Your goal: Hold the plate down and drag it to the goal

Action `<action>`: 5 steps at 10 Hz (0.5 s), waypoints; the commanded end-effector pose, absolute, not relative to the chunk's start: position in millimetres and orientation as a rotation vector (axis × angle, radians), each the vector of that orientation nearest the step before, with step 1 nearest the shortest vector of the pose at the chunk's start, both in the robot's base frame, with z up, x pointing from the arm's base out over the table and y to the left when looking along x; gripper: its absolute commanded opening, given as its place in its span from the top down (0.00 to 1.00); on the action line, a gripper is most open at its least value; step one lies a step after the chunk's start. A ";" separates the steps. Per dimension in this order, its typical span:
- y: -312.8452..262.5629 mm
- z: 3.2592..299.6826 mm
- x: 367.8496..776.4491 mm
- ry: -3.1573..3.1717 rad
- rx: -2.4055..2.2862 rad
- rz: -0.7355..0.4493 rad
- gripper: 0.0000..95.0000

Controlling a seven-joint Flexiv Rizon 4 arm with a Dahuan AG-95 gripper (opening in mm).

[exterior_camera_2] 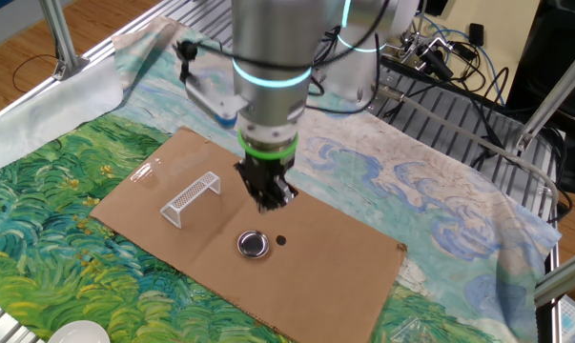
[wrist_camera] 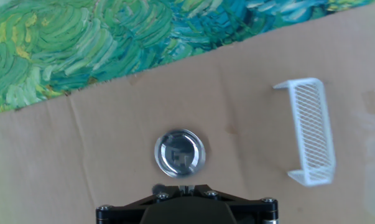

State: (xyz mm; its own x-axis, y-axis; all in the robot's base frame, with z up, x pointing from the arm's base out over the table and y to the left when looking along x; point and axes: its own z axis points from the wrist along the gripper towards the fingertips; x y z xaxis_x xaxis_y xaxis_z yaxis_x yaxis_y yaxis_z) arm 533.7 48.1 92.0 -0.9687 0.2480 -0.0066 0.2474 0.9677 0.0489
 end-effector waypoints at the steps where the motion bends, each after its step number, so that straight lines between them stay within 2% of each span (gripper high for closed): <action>1: 47.8 86.8 536.7 3.101 0.384 0.076 1.00; 5: 48.2 68.2 547.5 3.094 0.390 0.081 1.00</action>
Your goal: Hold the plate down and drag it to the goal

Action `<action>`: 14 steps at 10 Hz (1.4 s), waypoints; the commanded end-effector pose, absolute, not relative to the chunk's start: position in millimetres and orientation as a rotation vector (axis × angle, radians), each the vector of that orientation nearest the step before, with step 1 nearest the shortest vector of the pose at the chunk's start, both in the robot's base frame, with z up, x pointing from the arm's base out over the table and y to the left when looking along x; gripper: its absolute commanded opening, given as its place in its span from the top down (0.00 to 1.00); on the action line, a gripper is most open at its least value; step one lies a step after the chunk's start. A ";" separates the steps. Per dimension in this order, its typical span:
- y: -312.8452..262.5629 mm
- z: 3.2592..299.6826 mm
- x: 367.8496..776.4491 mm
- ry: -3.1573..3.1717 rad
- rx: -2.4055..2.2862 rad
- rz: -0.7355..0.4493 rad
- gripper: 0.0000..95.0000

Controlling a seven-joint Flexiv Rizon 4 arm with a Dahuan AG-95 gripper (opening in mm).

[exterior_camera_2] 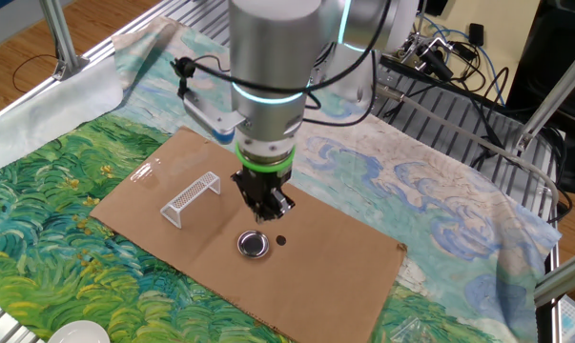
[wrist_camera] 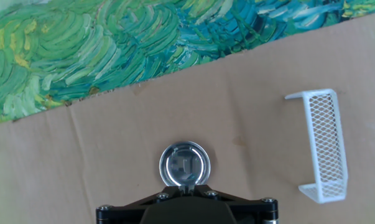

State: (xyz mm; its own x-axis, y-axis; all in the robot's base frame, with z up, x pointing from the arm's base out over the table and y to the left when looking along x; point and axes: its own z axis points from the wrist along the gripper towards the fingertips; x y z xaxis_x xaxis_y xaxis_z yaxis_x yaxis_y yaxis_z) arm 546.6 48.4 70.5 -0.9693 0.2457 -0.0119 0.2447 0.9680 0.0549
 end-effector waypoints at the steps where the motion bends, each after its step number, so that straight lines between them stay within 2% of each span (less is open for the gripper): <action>1: 48.4 63.0 548.8 3.091 0.394 0.081 1.00; 7: 46.5 45.7 552.7 3.089 0.403 0.081 1.00; 14: 46.6 45.9 553.0 3.090 0.415 0.077 1.00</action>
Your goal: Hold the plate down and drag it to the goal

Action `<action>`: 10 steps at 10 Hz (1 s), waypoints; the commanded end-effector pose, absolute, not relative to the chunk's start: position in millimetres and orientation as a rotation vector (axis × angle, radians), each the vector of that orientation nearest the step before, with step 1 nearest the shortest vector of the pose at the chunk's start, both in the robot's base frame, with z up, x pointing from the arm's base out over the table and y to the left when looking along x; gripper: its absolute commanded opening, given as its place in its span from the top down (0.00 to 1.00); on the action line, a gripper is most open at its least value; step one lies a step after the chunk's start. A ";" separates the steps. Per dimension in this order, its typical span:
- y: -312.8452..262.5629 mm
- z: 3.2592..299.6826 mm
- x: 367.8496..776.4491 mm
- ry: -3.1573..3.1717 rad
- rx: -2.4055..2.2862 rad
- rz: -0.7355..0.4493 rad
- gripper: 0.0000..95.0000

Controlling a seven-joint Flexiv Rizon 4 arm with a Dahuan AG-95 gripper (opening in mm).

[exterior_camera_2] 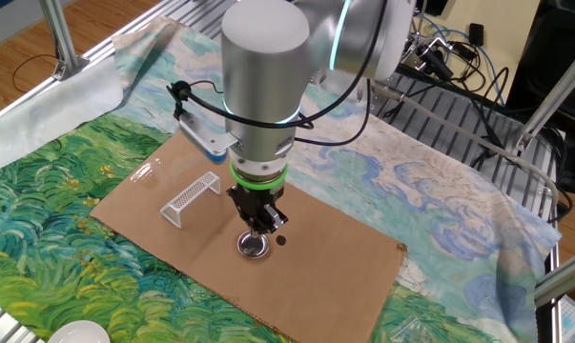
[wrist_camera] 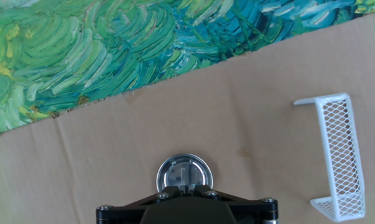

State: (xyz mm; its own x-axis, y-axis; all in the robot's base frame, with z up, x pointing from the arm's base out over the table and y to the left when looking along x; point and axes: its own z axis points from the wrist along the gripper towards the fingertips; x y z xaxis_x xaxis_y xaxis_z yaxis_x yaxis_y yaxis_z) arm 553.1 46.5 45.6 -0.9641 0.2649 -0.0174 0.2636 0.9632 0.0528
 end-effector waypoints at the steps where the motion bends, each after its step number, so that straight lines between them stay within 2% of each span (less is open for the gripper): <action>1: 46.6 45.9 553.0 3.091 0.422 0.075 1.00; 10: 46.6 45.9 553.0 3.143 0.498 0.130 1.00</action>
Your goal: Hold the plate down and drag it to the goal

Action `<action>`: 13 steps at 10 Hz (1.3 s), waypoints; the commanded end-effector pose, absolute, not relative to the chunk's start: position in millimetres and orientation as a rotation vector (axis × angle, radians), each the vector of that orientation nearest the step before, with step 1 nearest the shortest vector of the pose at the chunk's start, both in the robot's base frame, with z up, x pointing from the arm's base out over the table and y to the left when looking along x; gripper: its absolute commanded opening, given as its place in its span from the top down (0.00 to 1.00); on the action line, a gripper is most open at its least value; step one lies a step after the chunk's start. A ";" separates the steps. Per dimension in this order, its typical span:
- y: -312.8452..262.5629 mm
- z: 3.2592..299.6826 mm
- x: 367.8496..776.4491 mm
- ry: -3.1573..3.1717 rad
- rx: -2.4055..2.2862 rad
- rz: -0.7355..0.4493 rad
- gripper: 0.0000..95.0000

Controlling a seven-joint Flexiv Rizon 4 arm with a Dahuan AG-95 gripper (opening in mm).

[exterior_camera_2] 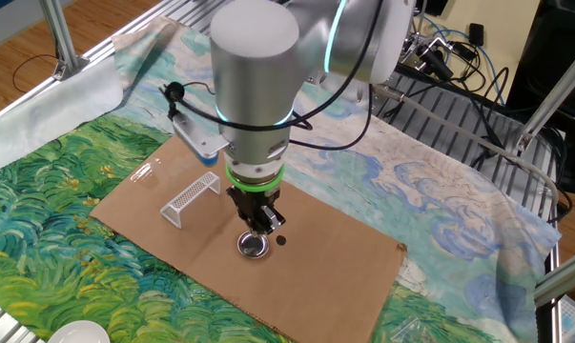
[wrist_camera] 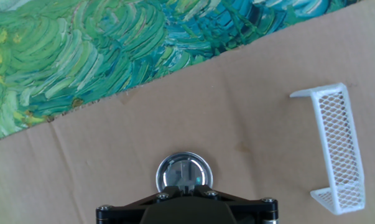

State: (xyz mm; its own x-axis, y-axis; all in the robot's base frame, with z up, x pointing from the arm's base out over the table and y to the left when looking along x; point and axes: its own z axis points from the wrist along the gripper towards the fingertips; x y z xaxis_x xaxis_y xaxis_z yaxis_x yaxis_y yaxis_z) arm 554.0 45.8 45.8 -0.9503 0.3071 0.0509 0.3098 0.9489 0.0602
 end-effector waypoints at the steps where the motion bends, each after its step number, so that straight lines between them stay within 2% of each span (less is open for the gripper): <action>1: 46.6 45.9 553.0 -3.057 -0.492 -0.141 1.00; 13: 52.9 26.9 559.1 -3.091 -0.443 -0.098 1.00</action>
